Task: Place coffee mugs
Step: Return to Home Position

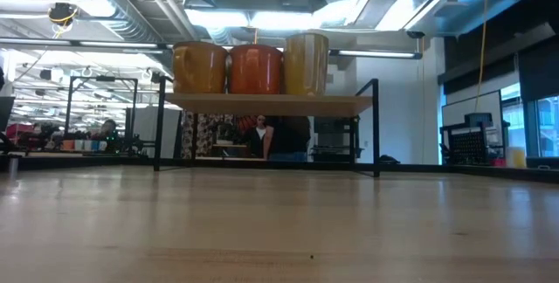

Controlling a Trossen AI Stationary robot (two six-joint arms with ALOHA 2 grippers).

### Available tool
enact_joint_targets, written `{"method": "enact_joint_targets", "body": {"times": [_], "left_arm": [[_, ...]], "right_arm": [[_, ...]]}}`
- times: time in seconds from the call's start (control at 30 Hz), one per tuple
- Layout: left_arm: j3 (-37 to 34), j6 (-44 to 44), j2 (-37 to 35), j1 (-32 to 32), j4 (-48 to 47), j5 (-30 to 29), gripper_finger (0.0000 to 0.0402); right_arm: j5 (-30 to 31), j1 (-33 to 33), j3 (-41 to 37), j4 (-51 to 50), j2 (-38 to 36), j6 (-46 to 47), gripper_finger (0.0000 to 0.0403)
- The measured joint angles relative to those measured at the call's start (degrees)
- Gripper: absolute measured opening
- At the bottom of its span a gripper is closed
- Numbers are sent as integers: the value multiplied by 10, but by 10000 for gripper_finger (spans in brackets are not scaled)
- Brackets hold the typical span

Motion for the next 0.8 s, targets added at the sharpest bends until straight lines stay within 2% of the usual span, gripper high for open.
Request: {"method": "enact_joint_targets", "body": {"times": [0.1, 0.2, 0.33, 0.47, 0.57, 0.7, 0.8], "left_arm": [[-14, 52, -8, 0, 84, 103, 159], [-53, 106, -24, 0, 202, 211, 138], [-134, 138, -60, 0, 303, 284, 85], [-223, 162, -107, 0, 402, 310, 18], [-286, 166, -141, 0, 452, 325, 7], [-363, 166, -170, 0, 495, 328, 5], [-395, 166, -177, 0, 515, 288, 2]], "right_arm": [[-49, 37, 0, 20, -19, -37, 124], [-55, 75, -1, 78, -21, -40, 112], [-50, 114, -1, 131, -23, -33, 66], [-38, 148, -30, 168, -28, -3, 9], [-24, 168, -89, 236, -44, 27, 15], [-21, 189, -225, 345, -98, 64, 19], [-1, 203, -370, 453, -160, 89, 6]]}}
